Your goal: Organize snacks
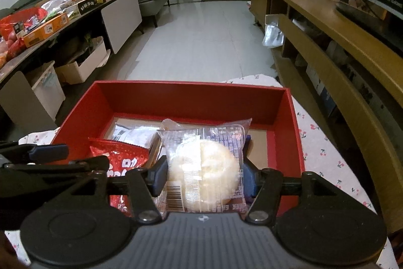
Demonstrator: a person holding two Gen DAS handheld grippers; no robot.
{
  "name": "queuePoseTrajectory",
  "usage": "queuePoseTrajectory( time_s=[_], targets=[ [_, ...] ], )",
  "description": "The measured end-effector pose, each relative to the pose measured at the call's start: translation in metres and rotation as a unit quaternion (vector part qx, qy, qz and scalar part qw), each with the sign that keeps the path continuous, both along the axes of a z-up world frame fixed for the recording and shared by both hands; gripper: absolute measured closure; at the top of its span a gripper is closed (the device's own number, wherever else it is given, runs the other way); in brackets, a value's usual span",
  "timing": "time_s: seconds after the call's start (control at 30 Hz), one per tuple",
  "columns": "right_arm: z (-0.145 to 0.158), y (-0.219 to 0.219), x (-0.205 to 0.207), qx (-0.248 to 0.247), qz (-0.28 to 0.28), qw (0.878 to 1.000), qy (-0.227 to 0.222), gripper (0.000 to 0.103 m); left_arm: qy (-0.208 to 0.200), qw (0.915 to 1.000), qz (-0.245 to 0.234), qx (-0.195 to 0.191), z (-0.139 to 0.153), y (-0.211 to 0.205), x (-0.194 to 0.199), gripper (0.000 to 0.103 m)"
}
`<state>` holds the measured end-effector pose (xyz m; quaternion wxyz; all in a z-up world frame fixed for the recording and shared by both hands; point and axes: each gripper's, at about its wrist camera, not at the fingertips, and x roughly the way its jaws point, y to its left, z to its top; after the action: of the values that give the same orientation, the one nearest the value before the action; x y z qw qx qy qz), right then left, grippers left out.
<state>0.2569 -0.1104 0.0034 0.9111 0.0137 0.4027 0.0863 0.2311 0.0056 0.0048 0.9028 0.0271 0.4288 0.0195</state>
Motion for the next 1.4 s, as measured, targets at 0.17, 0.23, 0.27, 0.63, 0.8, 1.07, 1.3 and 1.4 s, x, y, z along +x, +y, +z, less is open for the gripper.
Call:
queuePoseTrajectory(
  time_s=[0.17,0.23,0.27,0.63,0.8,1.07,1.3,1.4],
  targets=[
    [0.005,0.000,-0.003,-0.008,0.000,1.000,-0.011,0.032,-0.003,1.0000,-0.001,-0.001,0.003,0.000,-0.002,0.035],
    [0.006,0.000,-0.003,-0.009,-0.001,1.000,-0.012,0.032,-0.004,1.0000,-0.002,-0.001,0.004,0.001,-0.002,0.035],
    [0.006,-0.001,-0.004,-0.008,-0.001,1.000,-0.013,0.031,-0.005,1.0000,-0.001,-0.002,0.004,0.001,-0.003,0.034],
    [0.013,-0.001,-0.010,-0.024,-0.007,0.999,-0.029,0.031,-0.020,0.9997,-0.011,-0.008,0.013,-0.001,-0.011,0.029],
    [0.018,0.001,-0.014,-0.032,-0.006,0.999,-0.043,0.031,-0.025,0.9995,-0.013,-0.010,0.018,-0.001,-0.015,0.029],
    [0.023,0.002,-0.020,-0.034,-0.004,0.998,-0.052,0.030,-0.030,0.9993,-0.015,-0.014,0.022,0.001,-0.019,0.029],
    [0.024,0.001,-0.022,-0.036,-0.006,0.998,-0.057,0.028,-0.032,0.9992,-0.016,-0.015,0.024,0.001,-0.021,0.029],
    [0.025,0.001,-0.023,-0.037,-0.006,0.998,-0.059,0.028,-0.033,0.9992,-0.017,-0.015,0.025,0.001,-0.021,0.029]
  ],
)
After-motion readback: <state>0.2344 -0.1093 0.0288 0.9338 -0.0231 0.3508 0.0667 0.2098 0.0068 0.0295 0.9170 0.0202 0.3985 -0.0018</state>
